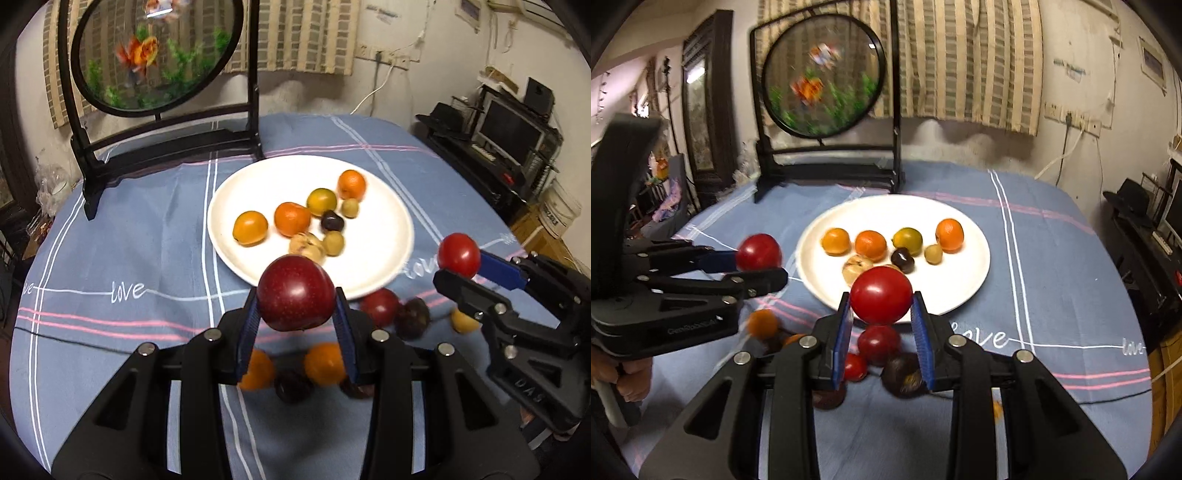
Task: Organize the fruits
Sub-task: 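Carry the plum and tomato over the white plate and open both grippers, then grasp the pale yellow fruit with the right gripper while the left grasps an orange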
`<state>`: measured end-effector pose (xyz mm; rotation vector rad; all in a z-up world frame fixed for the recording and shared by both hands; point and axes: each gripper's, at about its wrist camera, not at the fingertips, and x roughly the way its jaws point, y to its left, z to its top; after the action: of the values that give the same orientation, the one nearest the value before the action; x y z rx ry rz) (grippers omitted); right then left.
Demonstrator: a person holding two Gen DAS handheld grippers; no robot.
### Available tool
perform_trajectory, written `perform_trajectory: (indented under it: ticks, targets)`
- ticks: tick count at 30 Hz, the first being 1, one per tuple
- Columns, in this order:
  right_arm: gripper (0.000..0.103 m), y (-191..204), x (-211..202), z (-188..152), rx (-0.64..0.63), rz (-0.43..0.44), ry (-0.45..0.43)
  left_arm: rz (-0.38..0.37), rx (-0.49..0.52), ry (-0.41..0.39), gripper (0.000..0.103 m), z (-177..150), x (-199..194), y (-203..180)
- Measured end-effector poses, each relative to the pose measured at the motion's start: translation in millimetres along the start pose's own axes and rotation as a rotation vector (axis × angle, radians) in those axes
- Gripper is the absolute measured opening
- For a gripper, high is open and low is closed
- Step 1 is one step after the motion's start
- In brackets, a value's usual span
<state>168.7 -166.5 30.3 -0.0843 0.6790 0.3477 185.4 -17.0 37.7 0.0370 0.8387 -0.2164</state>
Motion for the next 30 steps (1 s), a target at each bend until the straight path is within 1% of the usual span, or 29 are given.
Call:
perform_trajectory:
  ticks: [6, 13, 14, 15, 16, 17, 18, 20, 25, 30]
  targets:
    - [0.032, -9.9, 51.5, 2.9, -0.01, -0.017, 0.075, 0.012, -0.023, 0.042, 0.039, 15.5, 44.0, 12.4]
    - [0.032, -9.0, 76.8, 4.8, -0.031, -0.021, 0.114, 0.005, -0.04, 0.093, 0.04, 19.0, 79.1, 15.7]
    - [0.032, -8.7, 79.9, 4.4, -0.031, -0.021, 0.125, 0.005, -0.044, 0.095, 0.044, 17.4, 79.8, 15.6]
    - [0.032, -8.4, 81.3, 3.6, -0.03, -0.02, 0.132, 0.004, -0.044, 0.089, 0.05, 17.1, 79.4, 14.8]
    - [0.033, -9.1, 82.4, 2.6, -0.025, -0.021, 0.14, 0.007, -0.04, 0.079, 0.053, 16.8, 77.0, 13.7]
    - [0.033, -9.8, 82.4, 1.5, -0.018, -0.021, 0.147, 0.013, -0.039, 0.075, 0.064, 17.1, 75.0, 12.5]
    - [0.033, -10.8, 81.8, 0.2, -0.008, -0.019, 0.153, 0.017, -0.042, 0.07, 0.071, 17.2, 71.5, 12.4]
    - [0.033, -12.6, 77.1, -2.3, 0.011, -0.012, 0.151, 0.015, -0.048, 0.049, 0.071, 17.0, 62.0, 13.1]
    - [0.033, -20.2, 52.9, -5.8, 0.07, 0.003, 0.121, 0.018, -0.056, 0.026, 0.071, 11.4, 39.8, 17.0]
    - [0.033, -30.9, 23.7, -16.8, 0.121, 0.0, 0.1, 0.017, -0.06, 0.017, 0.071, -4.8, 14.7, 19.4]
